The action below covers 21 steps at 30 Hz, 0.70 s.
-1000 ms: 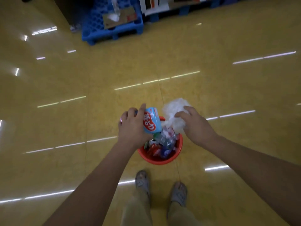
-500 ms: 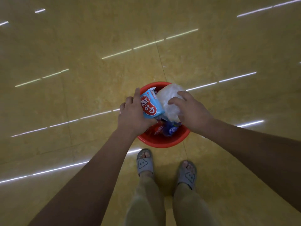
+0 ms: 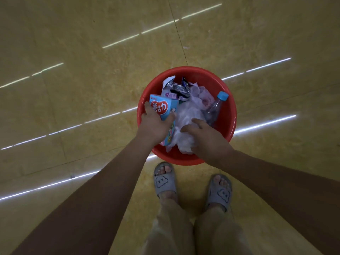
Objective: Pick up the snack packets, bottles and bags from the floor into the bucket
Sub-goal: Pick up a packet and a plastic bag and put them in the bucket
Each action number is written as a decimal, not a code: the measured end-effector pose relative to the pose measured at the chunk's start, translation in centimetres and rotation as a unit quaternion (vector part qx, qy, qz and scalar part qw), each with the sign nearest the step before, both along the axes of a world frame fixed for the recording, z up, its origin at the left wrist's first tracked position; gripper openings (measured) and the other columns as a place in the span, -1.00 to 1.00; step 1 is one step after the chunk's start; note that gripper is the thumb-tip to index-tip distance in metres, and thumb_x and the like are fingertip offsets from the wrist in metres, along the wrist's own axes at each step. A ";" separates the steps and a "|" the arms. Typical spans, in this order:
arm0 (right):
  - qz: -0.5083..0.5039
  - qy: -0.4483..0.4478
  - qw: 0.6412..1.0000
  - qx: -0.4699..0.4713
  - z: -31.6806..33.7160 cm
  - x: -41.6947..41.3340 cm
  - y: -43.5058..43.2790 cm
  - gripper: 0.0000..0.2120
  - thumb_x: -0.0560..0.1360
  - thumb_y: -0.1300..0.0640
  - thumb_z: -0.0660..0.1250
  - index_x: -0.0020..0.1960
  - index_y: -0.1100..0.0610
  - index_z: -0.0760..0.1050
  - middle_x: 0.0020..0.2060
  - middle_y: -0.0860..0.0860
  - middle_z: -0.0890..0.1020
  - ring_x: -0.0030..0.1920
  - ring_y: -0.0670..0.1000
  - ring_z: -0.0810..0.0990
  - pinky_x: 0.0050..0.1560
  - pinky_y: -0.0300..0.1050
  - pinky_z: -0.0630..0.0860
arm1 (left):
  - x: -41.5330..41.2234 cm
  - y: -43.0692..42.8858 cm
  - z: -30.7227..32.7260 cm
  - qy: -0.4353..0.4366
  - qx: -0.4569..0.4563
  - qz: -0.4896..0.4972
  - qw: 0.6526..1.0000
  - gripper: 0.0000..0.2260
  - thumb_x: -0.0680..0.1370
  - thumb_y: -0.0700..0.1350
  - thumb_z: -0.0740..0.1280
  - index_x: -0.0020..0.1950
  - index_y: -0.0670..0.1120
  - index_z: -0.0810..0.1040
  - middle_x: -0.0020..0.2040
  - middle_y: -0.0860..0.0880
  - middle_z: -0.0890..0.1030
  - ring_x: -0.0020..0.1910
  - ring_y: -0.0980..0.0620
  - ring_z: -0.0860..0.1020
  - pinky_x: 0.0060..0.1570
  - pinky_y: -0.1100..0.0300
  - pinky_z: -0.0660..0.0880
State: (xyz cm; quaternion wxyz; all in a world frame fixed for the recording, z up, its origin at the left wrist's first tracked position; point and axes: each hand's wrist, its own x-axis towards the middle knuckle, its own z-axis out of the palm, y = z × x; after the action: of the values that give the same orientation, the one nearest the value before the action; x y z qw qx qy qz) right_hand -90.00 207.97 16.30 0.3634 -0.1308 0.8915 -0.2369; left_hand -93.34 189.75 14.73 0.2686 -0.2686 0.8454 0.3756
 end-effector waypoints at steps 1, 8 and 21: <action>0.006 -0.014 1.000 0.002 -0.4 0.3 -0.1 -0.43 0.45 0.20 0.36 0.42 -0.04 0.33 0.50 0.10 0.19 0.30 0.22 0.45 0.17 -0.04 0.45 | -0.3 0.2 -0.1 -0.006 -0.007 -0.014 1.000 -0.09 0.29 0.41 0.30 0.46 -0.04 0.11 0.27 -0.15 0.51 0.13 -0.15 0.58 0.11 -0.11 0.55; 0.036 -0.070 0.997 0.020 -3.0 1.5 0.1 -0.44 0.46 -0.11 0.34 0.44 -0.11 0.34 0.43 0.07 0.34 0.34 0.16 0.44 0.20 -0.03 0.48 | -0.8 0.7 -3.0 -0.028 -0.083 -0.138 0.986 -0.53 0.62 -0.05 0.22 0.47 -0.20 0.21 0.26 -0.28 0.53 0.20 -0.31 0.51 0.07 0.01 0.42; 0.059 -0.090 0.990 0.094 -6.4 0.8 -1.2 -0.51 0.51 0.24 0.22 0.35 -0.18 0.43 0.36 0.01 0.33 0.38 0.12 0.29 0.33 0.08 0.38 | -3.1 0.7 -5.9 -0.058 -0.101 -0.155 0.981 -0.69 0.66 -0.09 0.16 0.29 -0.30 0.39 0.28 -0.30 0.49 0.25 -0.31 0.47 0.16 0.02 0.38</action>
State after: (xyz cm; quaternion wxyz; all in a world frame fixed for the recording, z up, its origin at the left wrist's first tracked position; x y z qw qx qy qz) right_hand -89.19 206.79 9.87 0.4659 -0.1267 0.8643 -0.1411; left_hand -96.48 190.44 8.80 0.3438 -0.1815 0.8932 0.2261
